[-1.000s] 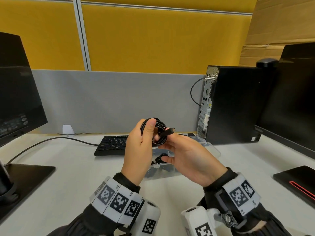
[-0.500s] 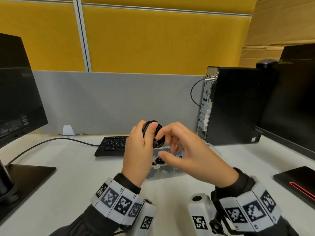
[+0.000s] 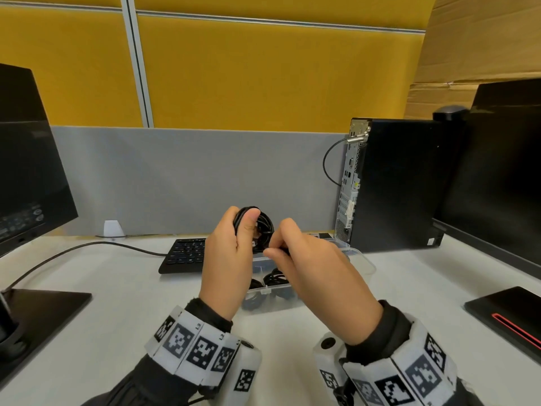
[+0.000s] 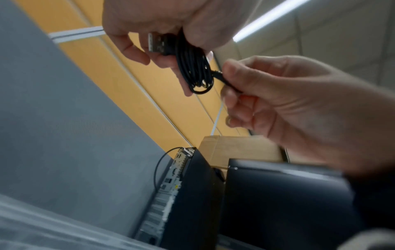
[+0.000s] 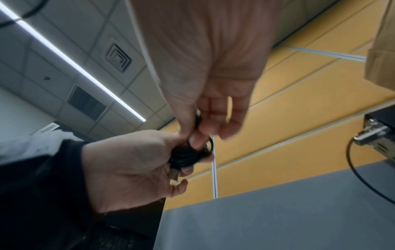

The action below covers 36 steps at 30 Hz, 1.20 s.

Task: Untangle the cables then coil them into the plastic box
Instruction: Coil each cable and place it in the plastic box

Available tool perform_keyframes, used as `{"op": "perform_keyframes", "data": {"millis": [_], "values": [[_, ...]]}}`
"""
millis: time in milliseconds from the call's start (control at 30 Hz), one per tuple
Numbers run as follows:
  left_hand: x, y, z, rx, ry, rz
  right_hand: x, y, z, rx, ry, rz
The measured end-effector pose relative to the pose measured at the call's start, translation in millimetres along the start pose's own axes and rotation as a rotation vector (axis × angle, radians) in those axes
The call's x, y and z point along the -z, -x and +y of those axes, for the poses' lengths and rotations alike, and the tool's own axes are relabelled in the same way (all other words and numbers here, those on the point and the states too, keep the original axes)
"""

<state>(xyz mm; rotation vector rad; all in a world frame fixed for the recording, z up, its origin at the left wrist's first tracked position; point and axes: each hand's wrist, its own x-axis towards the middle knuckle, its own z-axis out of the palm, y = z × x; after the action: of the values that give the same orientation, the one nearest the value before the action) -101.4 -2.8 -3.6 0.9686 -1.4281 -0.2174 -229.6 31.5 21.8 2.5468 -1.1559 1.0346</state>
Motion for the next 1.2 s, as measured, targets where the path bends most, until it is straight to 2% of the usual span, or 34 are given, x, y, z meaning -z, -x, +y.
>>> {"op": "perform_keyframes", "data": {"millis": [67,167,333,433,633,733,800,867,1033,1200], "values": [[-0.9,1.6,-2.7,-0.027,-0.085,-0.013,-1.0,0.9,1.4,-0.078,0.003,-0.149],[-2.9,4.9,-4.6,-0.085,-0.216,-0.029,-4.7,3.6,-1.2,-0.138,0.16,-0.191],[-4.2,8.1,-4.9,-0.118,-0.384,-0.037,-9.9,4.6,-1.2,-0.136,0.19,-0.183],[-2.6,7.8,-8.7,-0.112,-0.354,-0.034,1.7,7.4,6.7,-0.181,-0.169,-0.243],[2.1,0.4,0.4,-0.042,-0.108,0.0,15.2,3.4,15.0,-0.309,-0.789,-0.305],[6.8,-1.5,8.6,-0.013,-0.023,-0.004,20.4,2.7,17.5,-0.291,-0.927,-0.312],[8.6,-2.7,11.8,0.016,0.034,-0.006,20.7,2.6,17.9,-0.227,-0.831,-0.3],[8.8,-3.3,15.1,0.079,0.133,0.004,20.0,2.4,19.1,-0.127,-0.599,-0.238],[8.4,-2.6,28.0,0.164,0.316,0.073,10.1,3.5,23.5,-0.005,-0.195,0.051],[8.2,0.5,40.4,0.21,0.494,0.183,-4.8,-0.2,18.4,0.02,-0.037,0.349]]}}
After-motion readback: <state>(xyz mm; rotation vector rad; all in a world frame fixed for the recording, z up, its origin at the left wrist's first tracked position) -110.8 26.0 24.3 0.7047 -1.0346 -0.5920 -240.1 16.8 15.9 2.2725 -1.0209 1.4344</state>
